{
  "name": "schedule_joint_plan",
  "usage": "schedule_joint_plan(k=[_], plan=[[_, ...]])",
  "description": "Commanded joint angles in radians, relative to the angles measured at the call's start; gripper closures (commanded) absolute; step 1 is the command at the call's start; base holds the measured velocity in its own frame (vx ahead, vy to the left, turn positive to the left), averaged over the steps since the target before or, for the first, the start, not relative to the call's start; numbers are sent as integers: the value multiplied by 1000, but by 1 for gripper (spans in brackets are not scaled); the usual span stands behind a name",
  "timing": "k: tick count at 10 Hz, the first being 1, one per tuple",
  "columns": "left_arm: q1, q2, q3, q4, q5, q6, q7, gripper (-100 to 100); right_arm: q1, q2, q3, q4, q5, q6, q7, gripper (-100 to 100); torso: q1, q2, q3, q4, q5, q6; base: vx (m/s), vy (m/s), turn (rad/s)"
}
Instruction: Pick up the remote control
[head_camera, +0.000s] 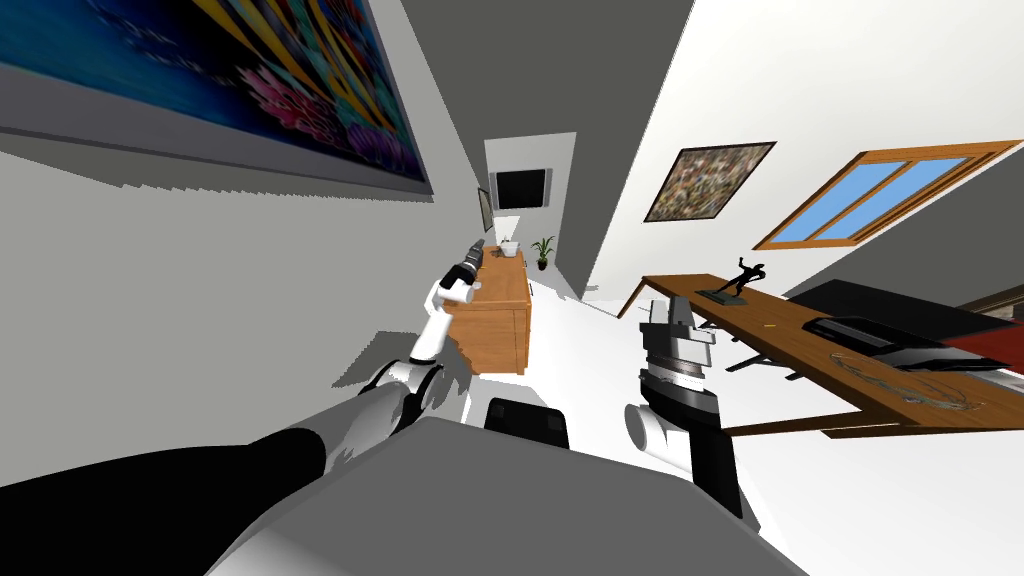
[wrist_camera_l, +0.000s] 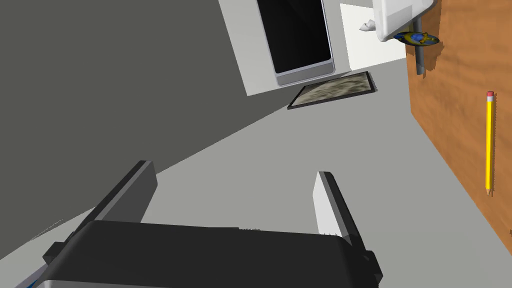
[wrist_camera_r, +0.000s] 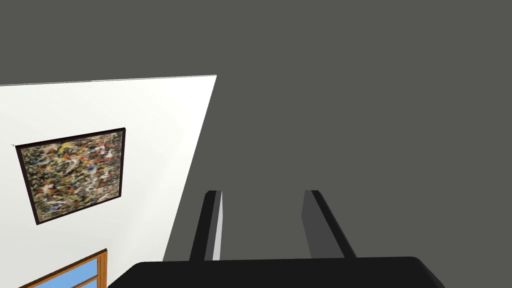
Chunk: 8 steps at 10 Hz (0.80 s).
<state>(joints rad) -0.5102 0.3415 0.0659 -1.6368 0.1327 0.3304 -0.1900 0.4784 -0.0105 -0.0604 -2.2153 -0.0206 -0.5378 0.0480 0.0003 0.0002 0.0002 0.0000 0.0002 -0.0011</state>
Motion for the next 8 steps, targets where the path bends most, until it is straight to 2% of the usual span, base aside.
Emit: schedule_joint_plan(k=[1,3,4,6,7,8], plan=[[-50,20,2,50,13,50,-4,-100,0,0,0,0,0,0,0,0,0,0,0,0,0,0,-3,-6,-36],[-63,20,2,62,13,92,-4,-100,0,0,0,0,0,0,0,0,0,0,0,0,0,0,-1,-2,-12],[-109,36,5,110,23,128,-8,-100,0,0,0,0,0,0,0,0,0,0,0,0,0,0,1,-3,-37],[-119,36,5,119,23,175,-8,-100,0,0,0,0,0,0,0,0,0,0,0,0,0,0,1,-1,-10],[-166,52,7,168,35,207,-10,-100,0,0,0,0,0,0,0,0,0,0,0,0,0,0,5,-1,-22],[-174,52,7,178,35,235,-10,-100,0,0,0,0,0,0,0,0,0,-1,0,0,0,0,6,0,-17]])
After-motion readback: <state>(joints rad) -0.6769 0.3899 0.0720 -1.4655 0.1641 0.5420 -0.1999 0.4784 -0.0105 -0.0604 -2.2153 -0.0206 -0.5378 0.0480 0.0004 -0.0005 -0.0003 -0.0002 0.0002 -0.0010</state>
